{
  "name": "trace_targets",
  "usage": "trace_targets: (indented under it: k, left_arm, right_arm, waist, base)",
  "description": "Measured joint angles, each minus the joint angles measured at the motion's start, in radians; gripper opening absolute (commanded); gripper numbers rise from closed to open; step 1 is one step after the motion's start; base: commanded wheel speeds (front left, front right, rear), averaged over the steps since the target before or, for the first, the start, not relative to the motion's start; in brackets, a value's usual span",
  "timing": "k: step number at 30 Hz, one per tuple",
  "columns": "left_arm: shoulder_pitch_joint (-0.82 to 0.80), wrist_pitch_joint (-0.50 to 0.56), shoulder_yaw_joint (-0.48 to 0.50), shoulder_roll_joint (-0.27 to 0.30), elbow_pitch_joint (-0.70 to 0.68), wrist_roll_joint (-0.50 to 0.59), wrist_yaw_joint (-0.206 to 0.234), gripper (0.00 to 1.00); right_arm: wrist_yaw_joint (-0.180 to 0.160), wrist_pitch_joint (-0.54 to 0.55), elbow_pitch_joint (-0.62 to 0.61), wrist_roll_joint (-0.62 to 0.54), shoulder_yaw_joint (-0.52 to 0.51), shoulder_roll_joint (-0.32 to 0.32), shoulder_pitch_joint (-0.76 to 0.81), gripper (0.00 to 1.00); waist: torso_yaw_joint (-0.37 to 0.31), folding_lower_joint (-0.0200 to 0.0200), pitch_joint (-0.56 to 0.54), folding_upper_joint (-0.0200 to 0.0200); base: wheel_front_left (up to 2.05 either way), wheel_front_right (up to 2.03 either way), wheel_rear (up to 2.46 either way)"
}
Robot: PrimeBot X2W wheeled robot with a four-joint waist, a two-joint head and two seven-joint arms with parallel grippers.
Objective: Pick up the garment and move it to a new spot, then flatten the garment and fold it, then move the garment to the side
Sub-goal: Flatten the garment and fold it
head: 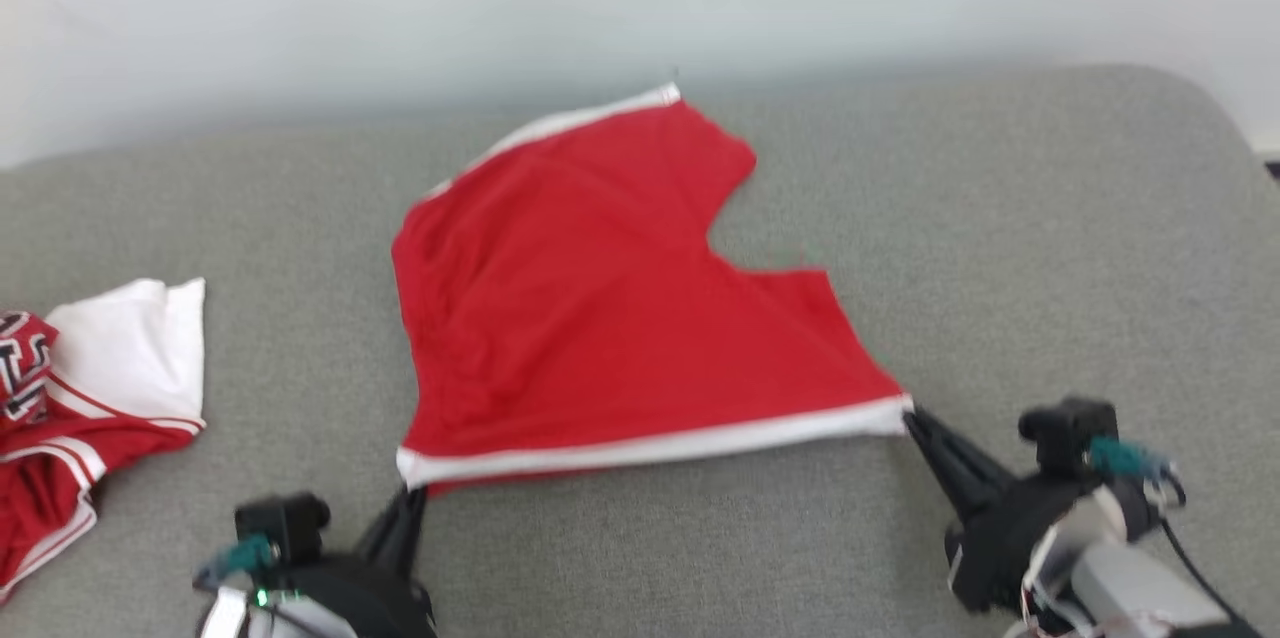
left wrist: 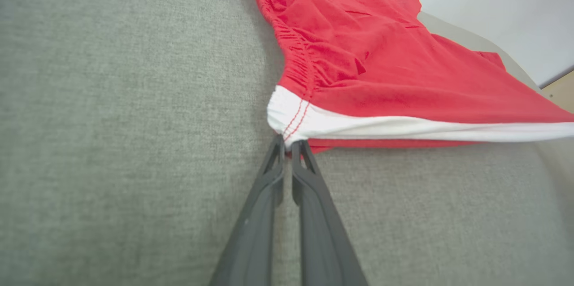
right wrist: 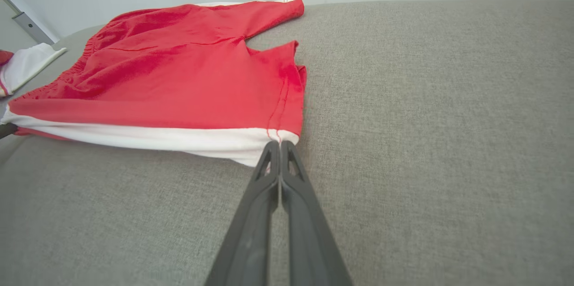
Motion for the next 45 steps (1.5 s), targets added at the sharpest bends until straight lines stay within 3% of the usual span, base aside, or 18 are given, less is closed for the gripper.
trace_targets:
  k: [9, 19, 38, 39, 40, 41, 42, 43, 44, 45]
  left_arm:
    - [0.164, -0.016, -0.025, -0.019, -0.069, -0.006, 0.044, 0.00]
    - [0.180, -0.005, -0.041, -0.013, -0.110, 0.003, 0.068, 0.00]
    - [0.215, 0.033, -0.047, -0.027, -0.107, -0.007, 0.095, 0.00]
    - [0.215, 0.035, -0.047, -0.027, -0.107, -0.007, 0.095, 0.12]
    - [0.214, 0.035, -0.048, -0.027, -0.107, -0.007, 0.099, 0.49]
    - [0.214, 0.038, -0.049, -0.027, -0.105, -0.007, 0.103, 0.62]
    - [0.214, 0.041, -0.049, -0.027, -0.101, -0.007, 0.103, 0.62]
    - [0.214, 0.042, -0.049, -0.026, -0.099, -0.007, 0.103, 0.67]
    - [0.214, 0.042, -0.048, -0.026, -0.099, -0.007, 0.104, 0.81]
    - [0.214, 0.042, -0.048, -0.026, -0.100, -0.007, 0.107, 1.00]
  right_arm:
    - [-0.001, -0.008, -0.045, 0.008, 0.011, -0.034, 0.186, 0.00]
    - [-0.044, 0.002, -0.060, -0.008, 0.021, -0.054, 0.221, 0.00]
    - [-0.084, 0.046, -0.059, -0.002, 0.032, -0.041, 0.235, 0.00]
    - [-0.086, 0.047, -0.059, -0.002, 0.031, -0.039, 0.235, 0.05]
    - [-0.088, 0.047, -0.059, -0.002, 0.031, -0.038, 0.235, 0.25]
    - [-0.089, 0.047, -0.059, -0.002, 0.031, -0.036, 0.235, 0.33]
    - [-0.089, 0.054, -0.058, -0.002, 0.031, -0.036, 0.235, 0.57]
    - [-0.089, 0.054, -0.058, -0.002, 0.031, -0.036, 0.235, 0.89]
    - [-0.091, 0.054, -0.058, -0.002, 0.031, -0.035, 0.235, 1.00]
    - [-0.095, 0.054, -0.058, -0.002, 0.031, -0.035, 0.235, 1.00]
  waist:
    - [0.005, 0.0001, -0.103, 0.0000]
    - [0.015, 0.0003, -0.116, 0.0000]
    - [0.021, 0.0003, -0.104, 0.0002]
    - [0.021, 0.0003, -0.104, 0.0001]
    - [0.022, 0.0003, -0.104, 0.0002]
    - [0.022, 0.0003, -0.104, 0.0002]
    - [0.023, 0.0003, -0.105, 0.0001]
    - [0.023, 0.0003, -0.106, 0.0002]
    - [0.024, 0.0003, -0.107, 0.0001]
    - [0.024, 0.0003, -0.108, 0.0001]
  base:
    - [0.00, 0.00, 0.00]
    - [0.00, 0.00, 0.00]
    - [0.00, 0.00, 0.00]
    - [0.00, 0.00, 0.00]
    - [0.00, 0.00, 0.00]
    - [0.00, 0.00, 0.00]
    - [0.00, 0.00, 0.00]
    - [0.00, 0.00, 0.00]
    - [0.00, 0.00, 0.00]
    - [0.00, 0.00, 0.00]
